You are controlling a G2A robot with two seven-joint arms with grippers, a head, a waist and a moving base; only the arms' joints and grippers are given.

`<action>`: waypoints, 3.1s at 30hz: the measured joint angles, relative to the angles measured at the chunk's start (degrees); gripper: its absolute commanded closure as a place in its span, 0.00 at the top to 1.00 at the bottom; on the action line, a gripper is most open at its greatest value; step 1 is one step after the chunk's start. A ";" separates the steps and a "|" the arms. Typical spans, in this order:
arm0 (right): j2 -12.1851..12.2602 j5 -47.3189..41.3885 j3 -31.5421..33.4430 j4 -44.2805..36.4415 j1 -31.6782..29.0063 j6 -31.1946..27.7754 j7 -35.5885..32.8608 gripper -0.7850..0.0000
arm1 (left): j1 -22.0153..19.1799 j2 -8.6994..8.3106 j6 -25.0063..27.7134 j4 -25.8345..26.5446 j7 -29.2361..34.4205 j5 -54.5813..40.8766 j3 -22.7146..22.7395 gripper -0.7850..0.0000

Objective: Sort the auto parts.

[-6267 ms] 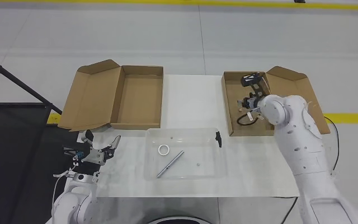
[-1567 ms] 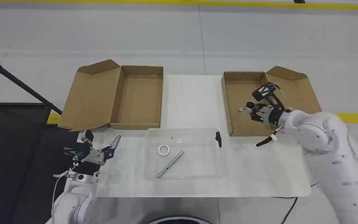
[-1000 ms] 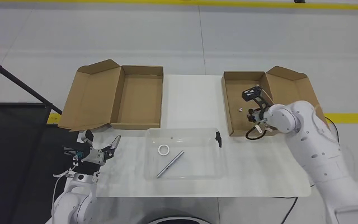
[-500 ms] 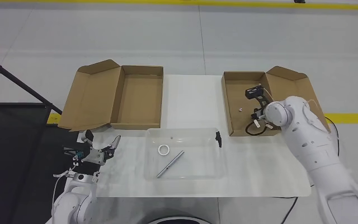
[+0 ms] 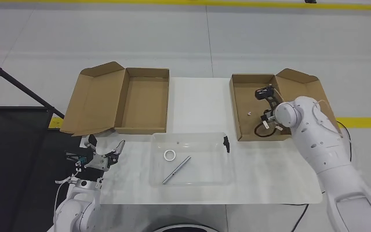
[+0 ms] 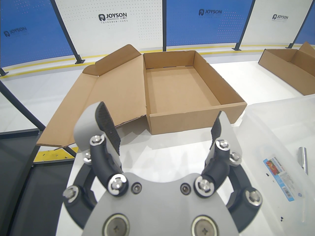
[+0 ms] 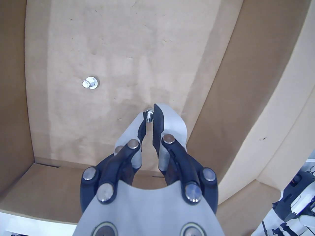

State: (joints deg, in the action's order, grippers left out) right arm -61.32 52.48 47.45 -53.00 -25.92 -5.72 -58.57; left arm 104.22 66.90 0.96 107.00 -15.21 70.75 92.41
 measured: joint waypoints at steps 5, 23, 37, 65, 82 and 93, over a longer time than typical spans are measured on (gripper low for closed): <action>0.56 1.12 1.53 -2.40 -1.00 0.75 -0.50 0.48 | 0.00 0.00 0.00 0.00 0.00 0.00 0.00 1.00; 8.20 -1.20 26.45 -44.99 -28.56 -12.36 17.90 1.00 | -1.87 -0.36 5.92 3.10 0.28 2.69 1.84 1.00; 10.39 1.71 42.93 -61.93 -50.59 -31.11 37.96 1.00 | -12.58 -2.67 34.61 11.65 12.37 15.54 0.32 1.00; 10.29 2.47 43.85 -62.42 -52.87 -31.67 41.15 1.00 | -23.10 -3.08 51.15 11.38 40.10 5.32 -13.95 1.00; 10.30 1.54 44.55 -63.65 -53.08 -31.82 40.56 1.00 | -39.43 -2.43 45.11 6.05 70.04 -15.09 -26.16 1.00; 10.30 1.55 44.55 -63.64 -53.08 -31.83 40.56 1.00 | -41.81 -1.90 36.55 5.78 80.64 -11.67 -34.06 1.00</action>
State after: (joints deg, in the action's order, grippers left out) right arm -51.03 54.03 91.99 -116.65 -78.99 -37.55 -18.01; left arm 62.41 64.99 37.51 112.78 65.43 59.07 58.35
